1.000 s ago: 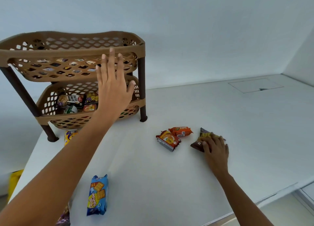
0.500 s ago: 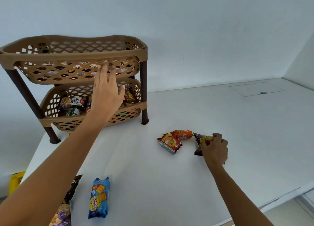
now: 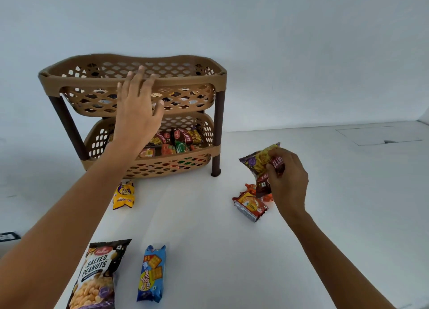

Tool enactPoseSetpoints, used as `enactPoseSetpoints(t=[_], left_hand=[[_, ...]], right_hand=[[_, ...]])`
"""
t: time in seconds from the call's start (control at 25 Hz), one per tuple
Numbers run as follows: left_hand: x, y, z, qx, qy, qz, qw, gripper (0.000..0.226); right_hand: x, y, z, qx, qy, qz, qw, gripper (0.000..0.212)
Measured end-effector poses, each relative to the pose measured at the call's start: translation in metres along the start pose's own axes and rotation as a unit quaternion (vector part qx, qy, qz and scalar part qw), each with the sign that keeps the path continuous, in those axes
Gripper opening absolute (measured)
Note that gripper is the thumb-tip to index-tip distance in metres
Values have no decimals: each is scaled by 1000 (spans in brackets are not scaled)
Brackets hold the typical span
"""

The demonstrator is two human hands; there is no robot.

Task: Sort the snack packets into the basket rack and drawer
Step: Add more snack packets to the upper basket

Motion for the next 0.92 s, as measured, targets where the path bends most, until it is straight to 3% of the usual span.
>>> enactPoseSetpoints(t=[0.2,0.44,0.72,0.92], left_hand=[[10,-39,6,-10,18,31,999,51],[20,-71,12,-23,35,42,998,45],[18,-78,16,23,79,-33,996,44],[18,-77,15,28,105,-45,993,39]], right_hand=[[-21,-97,50,96,-14,186,978,23],[-67,-193,131,215,27,286,933,22],[-192,-238,211,314,-135,226,912,26],[-279,-235,209,411,-304,82,856,31]])
Point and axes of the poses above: each hand's wrist, its own z-axis towards the middle knuckle, its own x-axis out of the back of the hand, y = z × x, the point moved 4 cm from there along z, towards the middle knuckle, and after that the axes turned 15 degrees about y, right-handed, at the moved point
